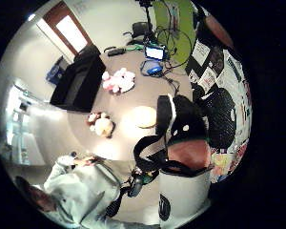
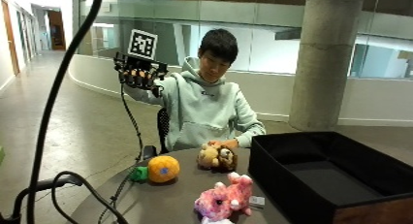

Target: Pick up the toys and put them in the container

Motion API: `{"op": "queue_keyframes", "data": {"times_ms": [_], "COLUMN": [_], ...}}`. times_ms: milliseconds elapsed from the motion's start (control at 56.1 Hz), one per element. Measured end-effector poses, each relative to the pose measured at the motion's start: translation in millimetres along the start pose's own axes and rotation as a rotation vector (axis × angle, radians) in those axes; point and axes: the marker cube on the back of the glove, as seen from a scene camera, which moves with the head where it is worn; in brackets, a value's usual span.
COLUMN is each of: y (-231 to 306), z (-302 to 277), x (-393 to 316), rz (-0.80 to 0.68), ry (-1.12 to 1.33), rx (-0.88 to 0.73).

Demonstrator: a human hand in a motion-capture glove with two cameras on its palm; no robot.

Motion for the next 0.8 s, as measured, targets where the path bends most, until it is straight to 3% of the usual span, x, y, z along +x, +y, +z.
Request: {"op": "queue_keyframes", "data": {"times_ms": [196, 285, 356, 570, 606, 677, 695, 802], "y": [0, 4, 1, -5, -11, -32, -30, 16], "z": [17, 23, 32, 72, 89, 129, 137, 179], "x": [-21, -36, -43, -71, -77, -97, -100, -100], "rz": [-0.049, 0.022, -0.019, -0.140, -0.092, 0.316, 0.341, -0.032], "ry": [-0.038, -0.016, -0.015, -0.123, -0.142, -0.130, -0.132, -0.164], "rx": [-0.115, -0.164, -0.135, -0.250, -0.242, -0.096, -0.113, -0.483]}}
